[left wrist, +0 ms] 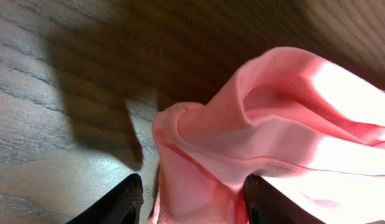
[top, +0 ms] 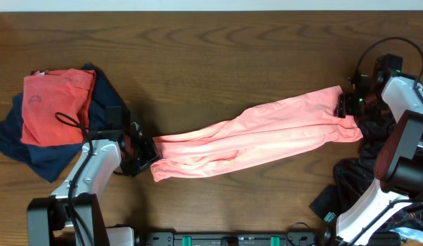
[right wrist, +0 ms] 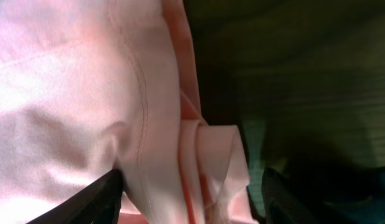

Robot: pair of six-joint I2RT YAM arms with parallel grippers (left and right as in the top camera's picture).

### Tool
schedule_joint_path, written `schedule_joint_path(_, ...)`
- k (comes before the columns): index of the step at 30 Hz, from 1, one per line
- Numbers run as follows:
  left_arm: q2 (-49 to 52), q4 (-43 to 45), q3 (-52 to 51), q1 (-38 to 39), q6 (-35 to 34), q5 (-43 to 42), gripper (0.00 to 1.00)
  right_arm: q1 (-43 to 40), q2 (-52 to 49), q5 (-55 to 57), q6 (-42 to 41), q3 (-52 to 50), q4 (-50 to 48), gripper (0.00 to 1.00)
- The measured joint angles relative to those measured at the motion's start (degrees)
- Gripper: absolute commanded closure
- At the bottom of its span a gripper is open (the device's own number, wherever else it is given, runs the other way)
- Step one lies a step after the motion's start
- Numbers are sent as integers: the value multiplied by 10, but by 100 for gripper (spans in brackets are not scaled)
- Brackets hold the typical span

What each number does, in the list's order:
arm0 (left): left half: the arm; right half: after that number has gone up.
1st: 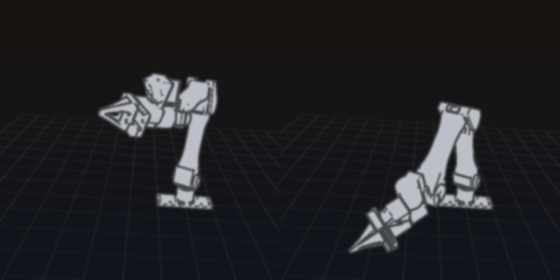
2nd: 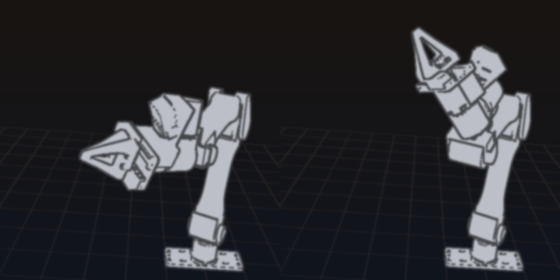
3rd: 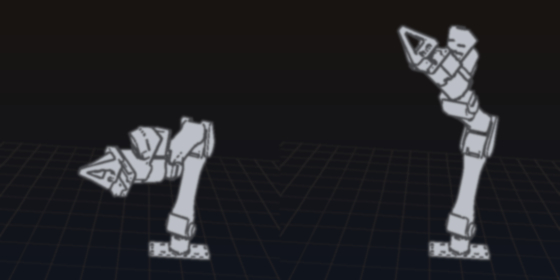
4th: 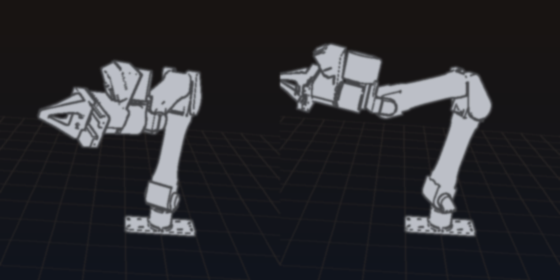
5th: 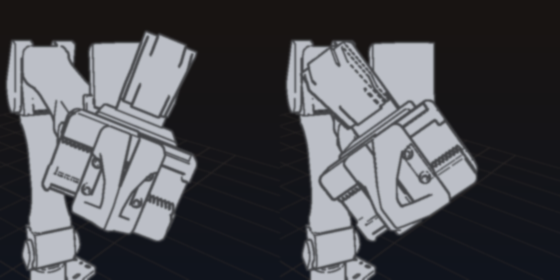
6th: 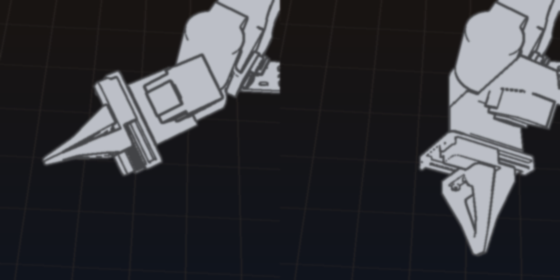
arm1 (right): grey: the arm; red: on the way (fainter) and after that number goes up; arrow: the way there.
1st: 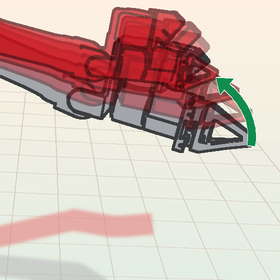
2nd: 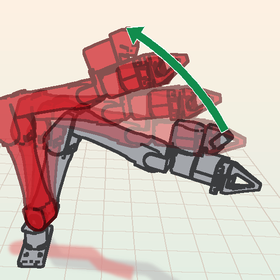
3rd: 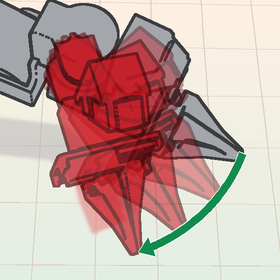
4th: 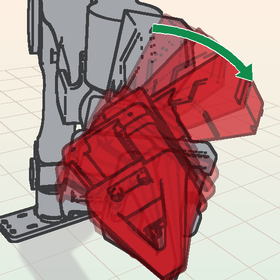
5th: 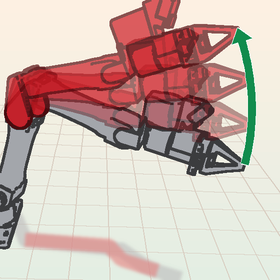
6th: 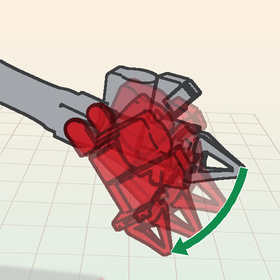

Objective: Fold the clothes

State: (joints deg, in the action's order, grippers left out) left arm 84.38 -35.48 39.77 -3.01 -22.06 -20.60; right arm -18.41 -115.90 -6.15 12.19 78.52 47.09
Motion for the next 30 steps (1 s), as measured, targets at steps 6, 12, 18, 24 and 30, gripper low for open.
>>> schedule_joint_path(6,0,0,0,0,0,0,44,0,0,-16,6,-18,-10,58)
schedule_joint_path(12,1,0,0,0,0,0,35,0,0,-31,5,-19,-7,99)
schedule_joint_path(18,1,0,0,0,0,0,35,0,0,-19,4,3,40,99)
schedule_joint_path(24,1,0,0,0,0,0,35,6,12,-15,-12,80,116,99)
schedule_joint_path(30,1,0,0,0,0,0,35,73,46,-16,-19,97,180,99)
